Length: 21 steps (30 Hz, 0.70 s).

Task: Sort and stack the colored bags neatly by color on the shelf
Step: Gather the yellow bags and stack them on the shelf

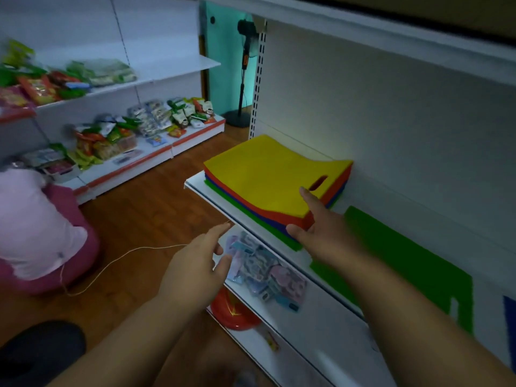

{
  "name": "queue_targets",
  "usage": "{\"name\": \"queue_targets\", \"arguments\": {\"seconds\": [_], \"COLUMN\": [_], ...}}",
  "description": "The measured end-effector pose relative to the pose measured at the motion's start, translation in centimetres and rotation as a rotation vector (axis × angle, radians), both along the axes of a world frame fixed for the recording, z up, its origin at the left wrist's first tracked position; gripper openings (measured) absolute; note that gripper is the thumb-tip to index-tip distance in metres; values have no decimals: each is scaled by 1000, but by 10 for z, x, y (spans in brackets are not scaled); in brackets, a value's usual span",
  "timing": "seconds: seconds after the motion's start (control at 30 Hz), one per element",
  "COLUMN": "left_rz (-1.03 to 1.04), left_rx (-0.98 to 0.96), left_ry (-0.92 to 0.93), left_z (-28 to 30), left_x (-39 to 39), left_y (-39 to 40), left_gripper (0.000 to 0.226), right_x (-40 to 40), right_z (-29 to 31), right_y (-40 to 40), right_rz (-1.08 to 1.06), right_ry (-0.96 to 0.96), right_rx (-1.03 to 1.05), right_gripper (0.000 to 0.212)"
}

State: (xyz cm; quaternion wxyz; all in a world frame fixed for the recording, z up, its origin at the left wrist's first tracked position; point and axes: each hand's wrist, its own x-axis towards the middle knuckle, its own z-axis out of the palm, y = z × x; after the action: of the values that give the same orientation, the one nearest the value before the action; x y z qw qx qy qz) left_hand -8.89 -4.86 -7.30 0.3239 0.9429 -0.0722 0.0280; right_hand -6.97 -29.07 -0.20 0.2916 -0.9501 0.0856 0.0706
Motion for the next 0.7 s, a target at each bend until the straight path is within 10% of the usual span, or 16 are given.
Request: {"name": "queue_targets", "arguments": {"seconds": [0.13, 0.37, 0.7], "left_rz": [-87, -7, -473], "left_rx": [-132, -837, -420], "left_ry": [128, 494, 273], "left_z": [-7, -11, -3], "left_x": [29, 88, 71], "left_y": [13, 38, 45], "left_gripper": [52, 41, 20], "right_x": [3, -45, -146], "right_z": [-1, 1, -4], "right_y": [9, 46, 97], "right_rz": [-54, -461, -810], "right_ry": [130, -263, -400], "right_rx": [-43, -82, -144], "right_gripper": [57, 5, 35]}}
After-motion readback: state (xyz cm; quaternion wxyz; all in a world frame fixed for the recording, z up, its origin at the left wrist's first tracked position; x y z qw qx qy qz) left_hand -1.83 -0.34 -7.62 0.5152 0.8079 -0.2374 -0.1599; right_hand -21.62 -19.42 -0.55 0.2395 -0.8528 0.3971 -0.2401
